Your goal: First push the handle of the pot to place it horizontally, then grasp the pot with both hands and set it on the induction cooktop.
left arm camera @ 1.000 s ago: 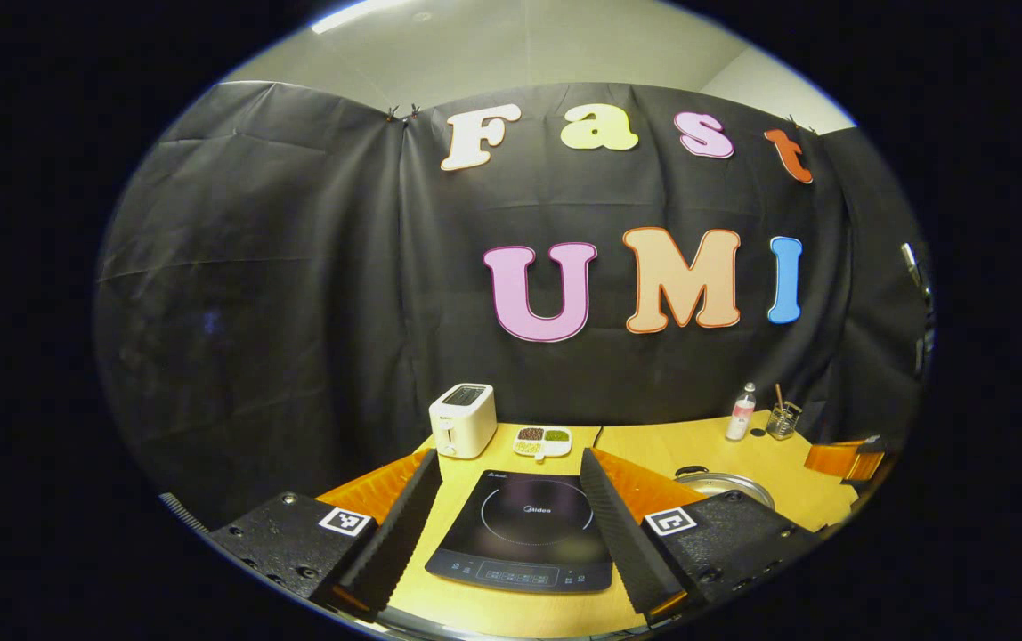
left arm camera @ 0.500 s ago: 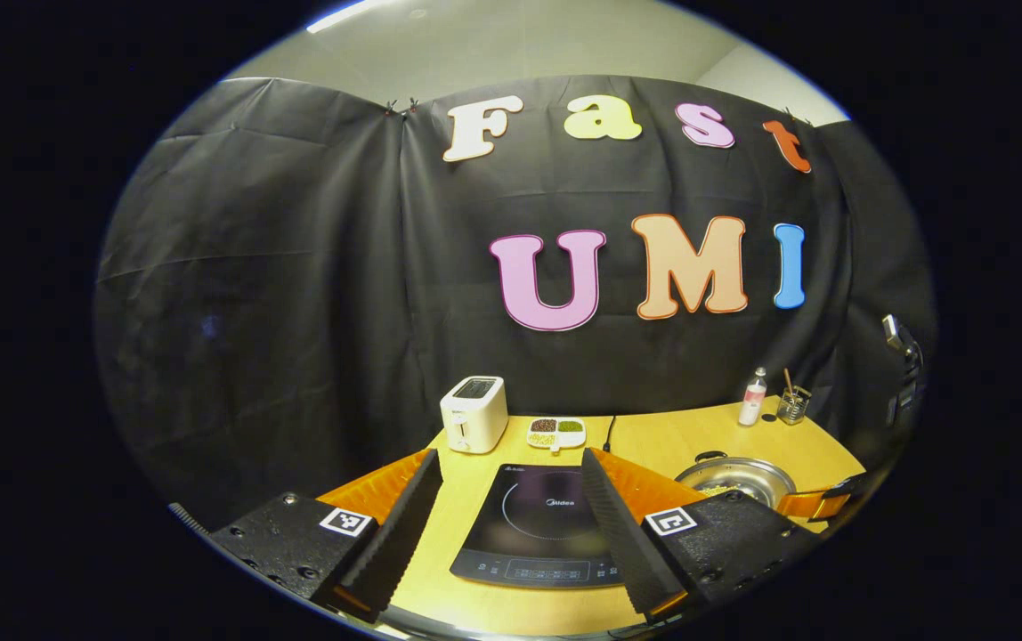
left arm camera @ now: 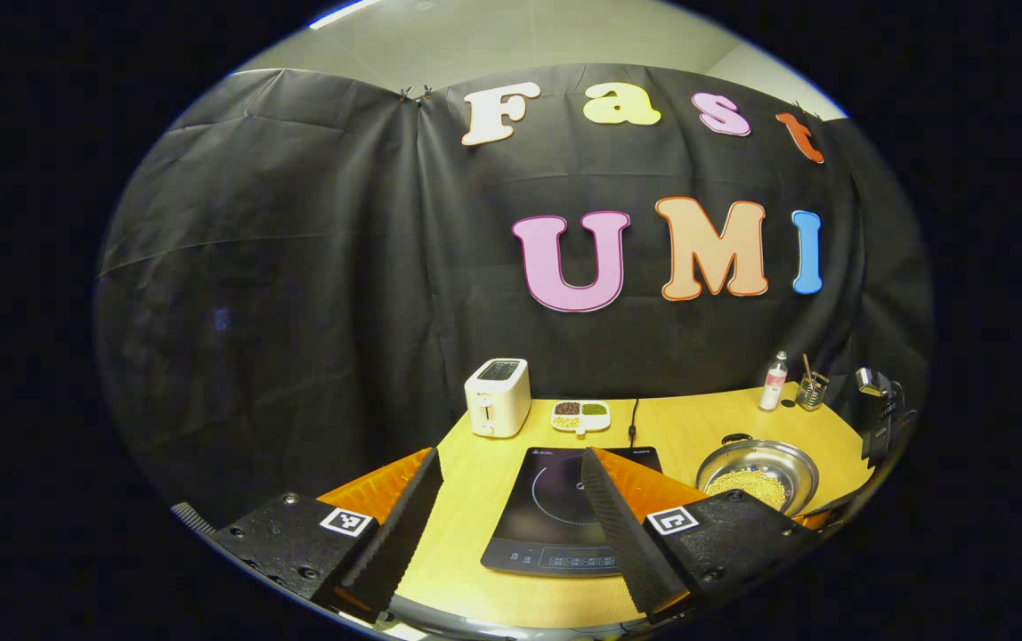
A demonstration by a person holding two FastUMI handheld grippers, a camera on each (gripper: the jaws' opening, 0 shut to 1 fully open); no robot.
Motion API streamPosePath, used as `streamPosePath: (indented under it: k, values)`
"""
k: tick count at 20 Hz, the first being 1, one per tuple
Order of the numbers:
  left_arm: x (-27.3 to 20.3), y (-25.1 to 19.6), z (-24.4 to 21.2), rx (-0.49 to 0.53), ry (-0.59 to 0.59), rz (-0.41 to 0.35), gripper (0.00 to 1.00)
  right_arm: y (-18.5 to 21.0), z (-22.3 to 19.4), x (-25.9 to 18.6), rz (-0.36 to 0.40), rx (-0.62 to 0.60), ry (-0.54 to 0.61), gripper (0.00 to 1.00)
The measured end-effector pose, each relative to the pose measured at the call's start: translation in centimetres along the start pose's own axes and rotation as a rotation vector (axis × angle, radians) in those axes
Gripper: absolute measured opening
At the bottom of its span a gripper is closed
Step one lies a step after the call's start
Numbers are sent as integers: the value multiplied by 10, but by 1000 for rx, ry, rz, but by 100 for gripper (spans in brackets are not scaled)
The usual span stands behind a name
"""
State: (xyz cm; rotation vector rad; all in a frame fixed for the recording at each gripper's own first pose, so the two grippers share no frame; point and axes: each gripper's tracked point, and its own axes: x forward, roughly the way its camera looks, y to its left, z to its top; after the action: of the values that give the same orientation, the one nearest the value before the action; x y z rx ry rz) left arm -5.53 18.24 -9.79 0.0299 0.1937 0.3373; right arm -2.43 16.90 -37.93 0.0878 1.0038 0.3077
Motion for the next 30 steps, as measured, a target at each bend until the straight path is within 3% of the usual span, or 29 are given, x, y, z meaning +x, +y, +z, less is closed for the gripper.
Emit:
streamPosePath:
  k: [6, 11, 21, 23, 30]
  values:
    - [1, 9, -3, -1, 2, 4, 95, -5, -15, 30, 13, 88, 111, 3]
    - [1, 5, -10, -19, 16, -22, 97, -24, -32, 44, -53, 119, 167, 3]
    - [12, 12, -22, -30, 43, -32, 96, -47, -25, 41, -142, 161, 140, 0]
    - [14, 11, -23, -37, 49, -34, 96, -56, -25, 41, -174, 155, 141, 6]
    - [27, -8, -24, -48, 70, -70, 96, -99, -17, 36, -259, 160, 129, 0]
